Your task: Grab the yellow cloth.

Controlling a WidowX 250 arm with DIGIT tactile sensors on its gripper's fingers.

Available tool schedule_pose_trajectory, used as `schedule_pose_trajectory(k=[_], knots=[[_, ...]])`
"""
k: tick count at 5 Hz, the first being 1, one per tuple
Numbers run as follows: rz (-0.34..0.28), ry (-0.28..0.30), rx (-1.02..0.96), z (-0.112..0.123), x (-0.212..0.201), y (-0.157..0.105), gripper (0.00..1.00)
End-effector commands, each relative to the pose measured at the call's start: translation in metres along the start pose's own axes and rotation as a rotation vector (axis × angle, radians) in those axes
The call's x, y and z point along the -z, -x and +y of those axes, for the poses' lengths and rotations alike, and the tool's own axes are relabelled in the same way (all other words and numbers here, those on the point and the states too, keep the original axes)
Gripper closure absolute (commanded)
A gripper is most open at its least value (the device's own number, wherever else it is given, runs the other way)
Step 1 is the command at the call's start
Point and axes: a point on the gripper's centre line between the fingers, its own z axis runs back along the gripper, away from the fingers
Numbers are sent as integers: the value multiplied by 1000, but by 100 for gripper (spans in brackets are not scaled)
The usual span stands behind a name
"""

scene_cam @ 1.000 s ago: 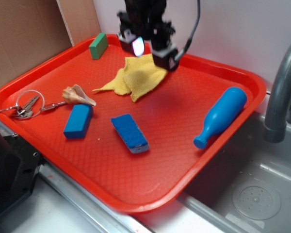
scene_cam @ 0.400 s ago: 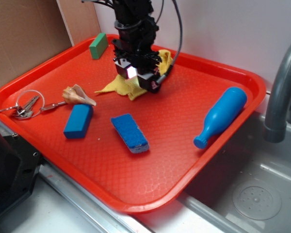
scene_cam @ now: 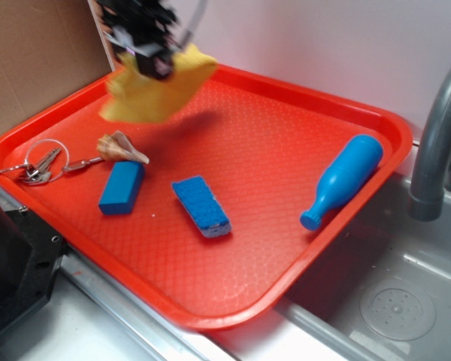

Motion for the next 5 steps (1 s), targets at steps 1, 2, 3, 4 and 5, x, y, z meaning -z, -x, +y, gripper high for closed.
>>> schedule_pose_trajectory(k=[1, 2, 3, 4, 5], knots=[[-144, -16, -26, -23, -112, 40, 100], [-166, 20, -34, -41, -129, 37, 100], [-136, 3, -113, -47, -112, 4, 100], [-167, 40, -146, -52, -102, -23, 100], [-206, 52, -151, -60, -104, -15, 100]])
